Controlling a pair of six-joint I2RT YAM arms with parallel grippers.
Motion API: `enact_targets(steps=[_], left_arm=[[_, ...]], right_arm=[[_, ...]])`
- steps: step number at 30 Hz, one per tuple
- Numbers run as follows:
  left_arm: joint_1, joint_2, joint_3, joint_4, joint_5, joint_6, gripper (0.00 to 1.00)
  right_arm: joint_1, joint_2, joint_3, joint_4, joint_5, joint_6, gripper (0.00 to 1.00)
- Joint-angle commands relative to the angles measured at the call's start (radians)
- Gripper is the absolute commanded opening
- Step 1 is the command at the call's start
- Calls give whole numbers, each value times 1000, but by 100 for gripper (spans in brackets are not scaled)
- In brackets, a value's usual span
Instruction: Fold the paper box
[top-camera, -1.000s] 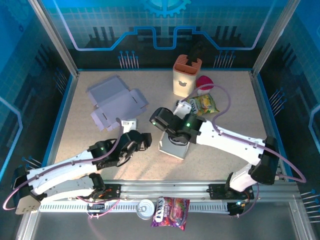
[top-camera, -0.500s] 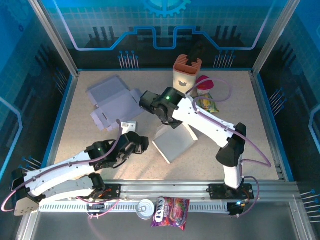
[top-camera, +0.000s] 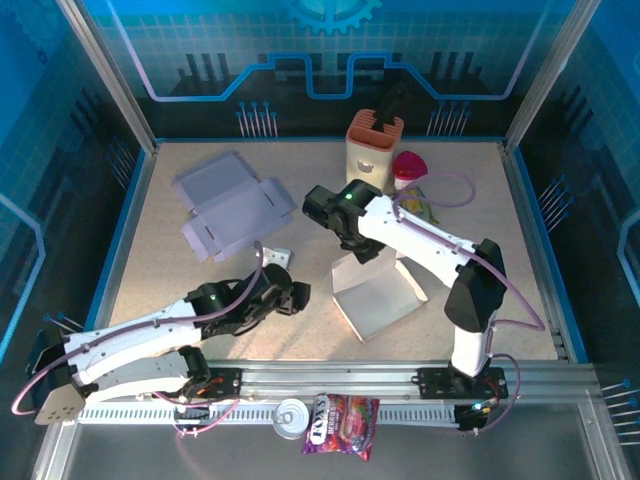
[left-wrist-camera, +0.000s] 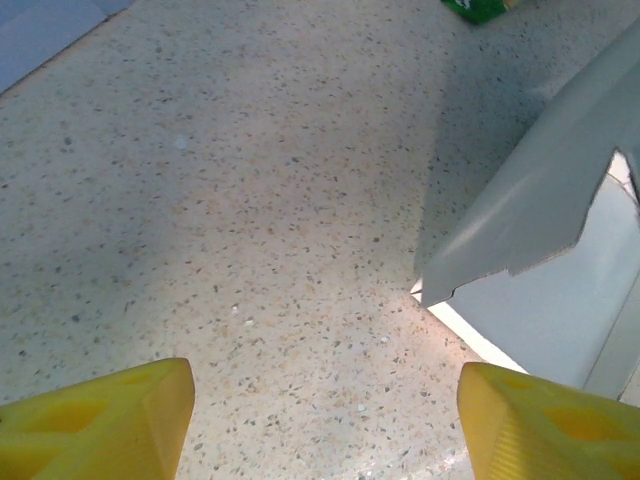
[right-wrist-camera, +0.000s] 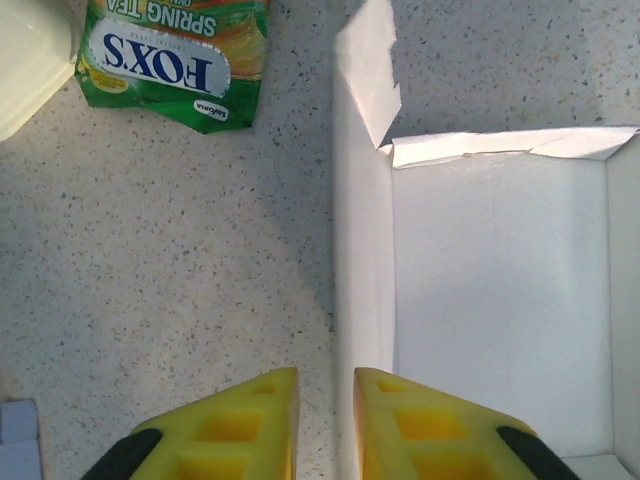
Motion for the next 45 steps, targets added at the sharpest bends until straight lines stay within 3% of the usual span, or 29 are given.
enact_targets(steps=[1, 7, 12, 15, 19, 26, 29, 37, 40, 45], left_arm=[[-5, 28, -10, 89, 55, 43, 73], [-12, 125, 38, 148, 93, 86, 75], [-17, 203, 88, 151, 76, 119, 75], [-17, 236, 113, 151, 59, 133, 72], [-17, 281, 147, 149, 50, 164, 65], [-11, 350, 194, 133, 49, 199, 40], [-11, 369, 212, 132, 50, 212, 27], [6, 380, 237, 86, 29, 271, 2], [46, 349, 230, 74, 44, 338, 0], [181, 269, 202, 69, 189, 516, 0]], right_arm=[[-8, -89, -48, 62, 37, 174, 25], [-4, -222, -162, 270, 136, -89, 39], [-58, -389, -364, 627, 94, -514, 44], [-122, -527, -527, 916, -13, -860, 46], [-257, -678, -690, 1105, -269, -1153, 48], [-511, -804, -782, 1078, -616, -1299, 48], [-557, -823, -798, 1066, -670, -1326, 48], [-624, -822, -814, 1040, -780, -1444, 51], [-639, -829, -807, 978, -771, -1546, 52], [-640, -880, -852, 961, -769, -1713, 59]])
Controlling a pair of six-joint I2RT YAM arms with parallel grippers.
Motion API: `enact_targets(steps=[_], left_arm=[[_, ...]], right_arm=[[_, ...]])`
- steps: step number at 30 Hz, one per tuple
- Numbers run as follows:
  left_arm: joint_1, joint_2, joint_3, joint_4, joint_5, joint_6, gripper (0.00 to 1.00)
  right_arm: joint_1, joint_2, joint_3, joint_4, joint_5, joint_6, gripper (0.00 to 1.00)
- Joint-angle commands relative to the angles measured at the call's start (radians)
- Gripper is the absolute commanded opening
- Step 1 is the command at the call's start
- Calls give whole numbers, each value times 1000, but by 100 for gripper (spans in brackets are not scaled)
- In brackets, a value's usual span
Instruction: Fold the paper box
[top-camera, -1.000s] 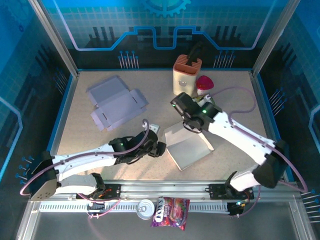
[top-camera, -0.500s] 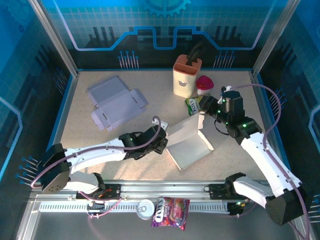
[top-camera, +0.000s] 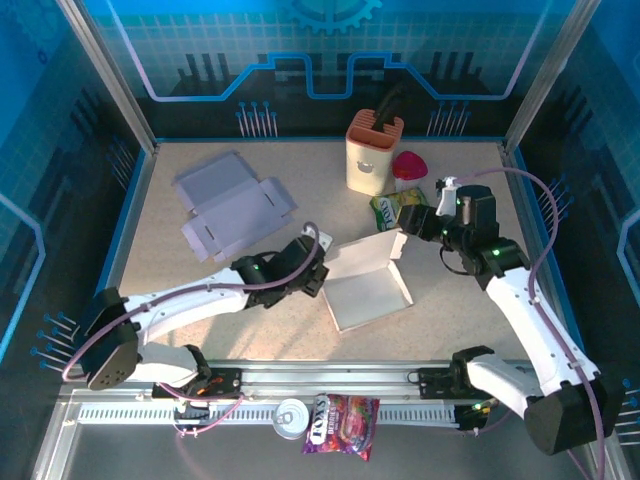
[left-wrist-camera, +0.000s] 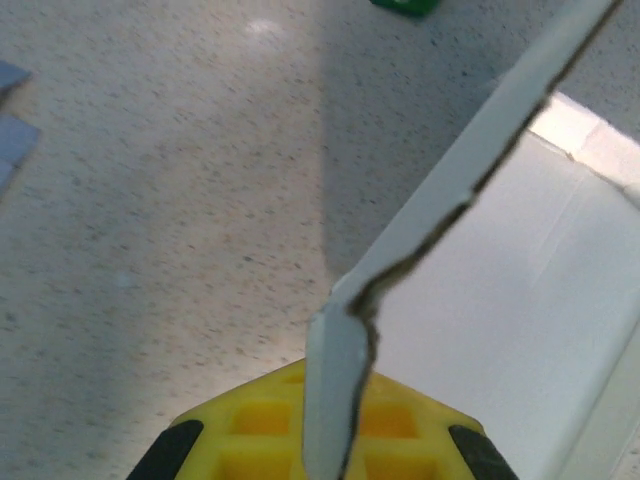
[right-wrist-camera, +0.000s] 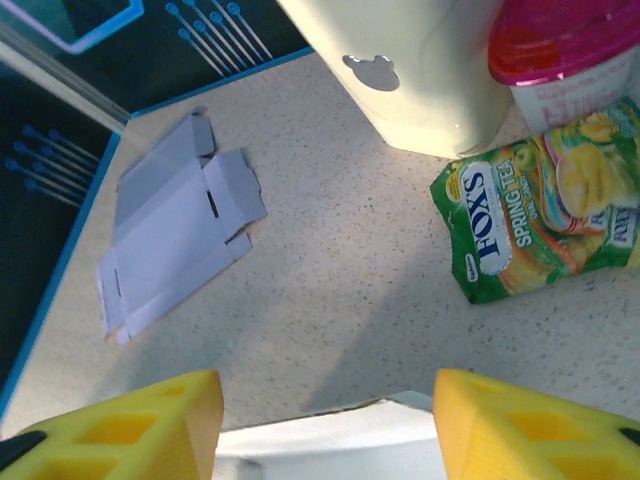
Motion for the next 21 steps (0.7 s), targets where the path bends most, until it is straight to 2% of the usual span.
enact_targets(steps=[1, 4, 7, 11, 17, 21], left_arm=[[109, -61, -4, -46, 132, 165, 0], [211, -67, -5, -55, 241, 249, 0], [252, -59, -11, -49, 289, 332, 0], [284, -14, 7, -43, 304, 356, 0], [299, 59, 32, -40, 292, 378, 0], [301, 62, 33, -34, 286, 379, 0]], right_arm=[[-12, -55, -58, -10, -25, -169, 60], [-11, -70, -136, 58, -60, -232, 62], [-8, -35, -176, 101, -68, -283, 63], [12, 45, -173, 131, -70, -357, 63], [37, 229, -102, 171, 2, -429, 64], [32, 334, -48, 206, -19, -490, 65]])
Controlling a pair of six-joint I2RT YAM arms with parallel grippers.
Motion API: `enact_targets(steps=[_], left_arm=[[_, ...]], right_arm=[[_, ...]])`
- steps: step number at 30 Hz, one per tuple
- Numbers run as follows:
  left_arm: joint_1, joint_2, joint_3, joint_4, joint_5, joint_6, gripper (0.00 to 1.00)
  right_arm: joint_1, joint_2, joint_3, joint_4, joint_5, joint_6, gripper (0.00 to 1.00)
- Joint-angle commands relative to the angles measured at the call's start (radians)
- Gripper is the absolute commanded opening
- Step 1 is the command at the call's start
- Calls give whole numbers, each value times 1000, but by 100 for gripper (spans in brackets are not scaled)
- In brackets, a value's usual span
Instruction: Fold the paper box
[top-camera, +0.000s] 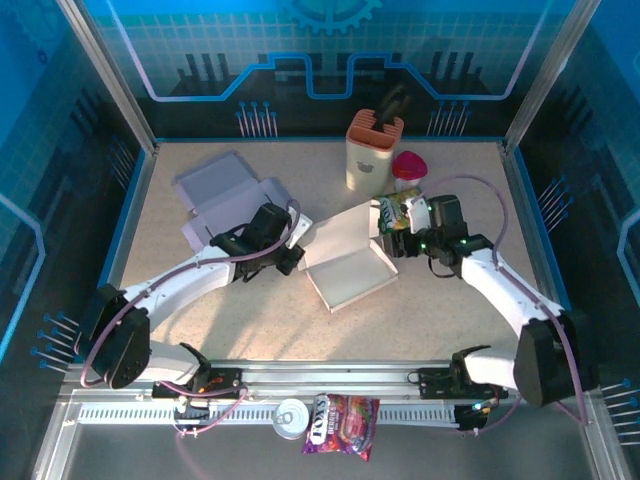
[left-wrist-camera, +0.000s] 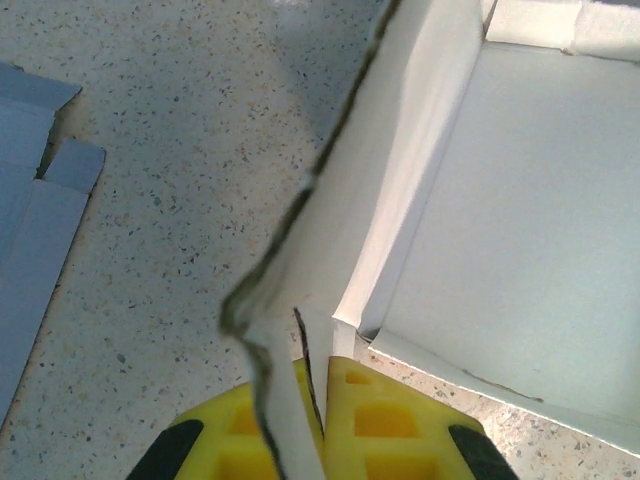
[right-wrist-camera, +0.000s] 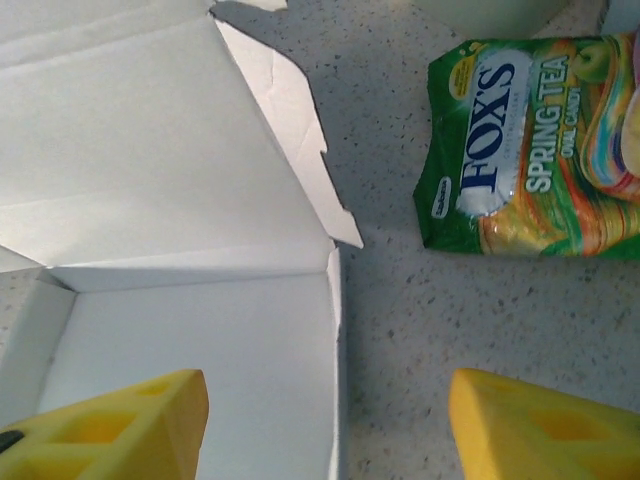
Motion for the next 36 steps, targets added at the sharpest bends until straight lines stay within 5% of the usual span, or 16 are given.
enact_targets(steps=[1, 12, 28, 36], left_arm=[[6, 8, 19, -22, 20, 35, 0], [13, 15, 33, -27, 3, 47, 0], [14, 66, 72, -9, -54, 1, 0], [10, 111, 149, -14, -191, -219, 0]], right_arm=[[8, 65, 96, 63, -18, -93, 65], [10, 284, 261, 1, -147, -213, 59], [56, 275, 282, -31, -97, -207, 5], [118, 236, 255, -4, 42, -107, 0]])
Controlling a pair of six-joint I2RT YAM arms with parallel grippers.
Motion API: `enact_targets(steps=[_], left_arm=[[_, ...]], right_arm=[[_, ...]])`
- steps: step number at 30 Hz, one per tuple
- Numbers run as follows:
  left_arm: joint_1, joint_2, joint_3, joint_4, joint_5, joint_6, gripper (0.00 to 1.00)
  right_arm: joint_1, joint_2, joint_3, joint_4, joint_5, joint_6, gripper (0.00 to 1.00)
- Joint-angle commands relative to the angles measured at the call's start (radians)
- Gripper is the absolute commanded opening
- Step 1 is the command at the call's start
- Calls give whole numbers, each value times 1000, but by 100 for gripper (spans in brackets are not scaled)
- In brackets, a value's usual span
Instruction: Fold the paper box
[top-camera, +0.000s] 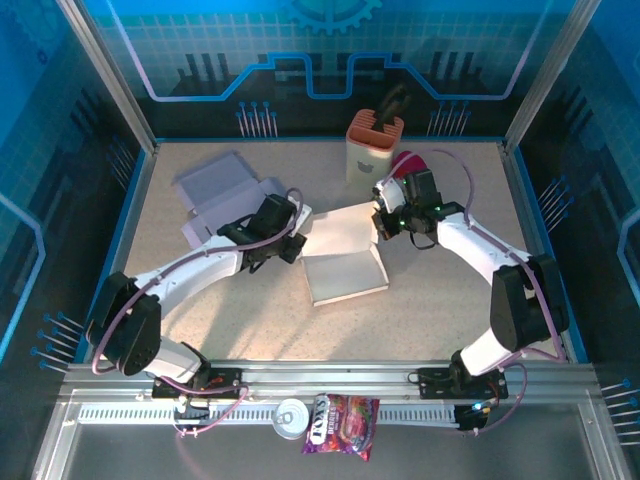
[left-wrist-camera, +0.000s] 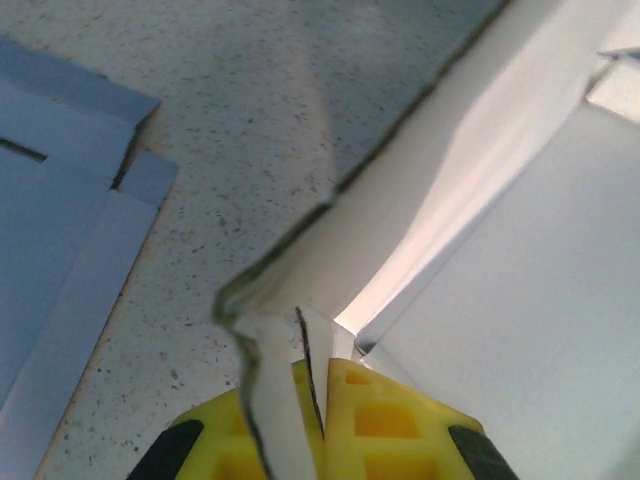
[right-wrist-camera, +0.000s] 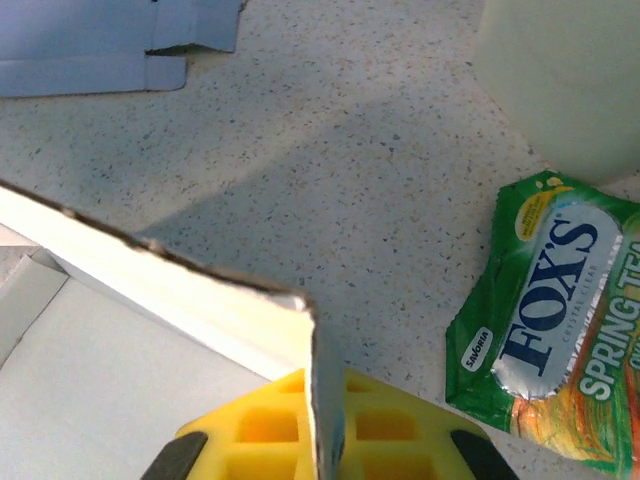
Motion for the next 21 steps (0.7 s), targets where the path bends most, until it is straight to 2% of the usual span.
enact_targets(steps=[1, 6, 10, 16, 21], left_arm=[[-2, 32, 68, -10, -78, -154, 0], [-36, 75, 106, 1, -181, -341, 0], [-60, 107, 124, 31, -192, -423, 0], [-65, 130, 149, 71, -191, -466, 0], [-63, 127, 158, 118, -204, -443, 0]], right_arm=[[58, -45, -6, 17, 73, 78, 0], [115, -73, -45, 76, 214, 256, 0], [172, -81, -70, 129, 334, 390, 0], [245, -67, -83, 211, 430, 542, 0], [257, -68, -86, 272, 449, 624, 0]])
